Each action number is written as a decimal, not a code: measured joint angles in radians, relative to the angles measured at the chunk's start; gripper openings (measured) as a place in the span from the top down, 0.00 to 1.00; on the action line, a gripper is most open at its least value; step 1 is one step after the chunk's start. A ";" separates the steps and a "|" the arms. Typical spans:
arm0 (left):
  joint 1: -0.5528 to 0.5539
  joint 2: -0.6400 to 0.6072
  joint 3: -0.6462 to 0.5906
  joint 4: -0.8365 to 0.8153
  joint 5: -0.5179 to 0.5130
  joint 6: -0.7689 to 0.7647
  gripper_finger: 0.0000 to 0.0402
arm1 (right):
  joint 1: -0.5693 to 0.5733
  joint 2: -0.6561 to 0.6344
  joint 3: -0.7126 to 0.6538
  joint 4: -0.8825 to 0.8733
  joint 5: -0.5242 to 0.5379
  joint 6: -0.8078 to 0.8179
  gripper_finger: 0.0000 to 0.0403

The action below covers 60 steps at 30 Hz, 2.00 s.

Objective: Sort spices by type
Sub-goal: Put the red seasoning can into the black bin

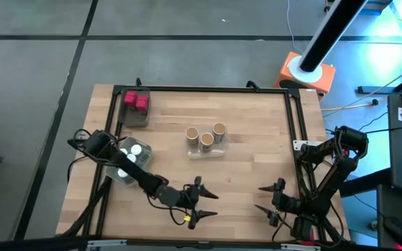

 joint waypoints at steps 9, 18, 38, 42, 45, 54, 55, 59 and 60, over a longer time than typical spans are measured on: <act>-0.011 0.000 0.002 0.003 0.000 -0.003 0.34 | 0.000 0.000 0.008 0.016 -0.019 -0.056 0.18; -0.016 0.000 0.021 -0.053 0.000 -0.012 0.34 | 0.000 0.000 0.183 0.010 -0.112 -0.310 0.18; -0.030 0.000 0.095 -0.211 -0.002 -0.005 0.34 | 0.000 0.000 0.488 -0.104 -0.646 -0.231 0.18; -0.029 0.000 0.095 -0.211 -0.002 -0.004 0.34 | 0.000 0.000 0.488 -0.064 -0.697 -0.200 0.18; -0.029 0.000 0.095 -0.211 -0.002 -0.004 0.34 | 0.000 0.000 0.488 -0.014 -0.695 -0.221 0.18; -0.029 0.000 0.095 -0.211 -0.003 -0.004 0.34 | 0.000 0.001 0.507 0.022 -0.715 -0.227 0.18; -0.029 0.000 0.095 -0.211 -0.005 -0.004 0.34 | 0.000 0.001 0.513 -0.006 -0.720 -0.221 0.18; -0.029 0.000 0.095 -0.228 -0.010 -0.004 0.34 | 0.001 0.001 0.540 -0.236 -0.747 -0.140 0.18; -0.029 0.000 0.095 -0.236 -0.010 -0.005 0.34 | 0.001 0.001 0.541 -0.277 -0.760 -0.113 0.18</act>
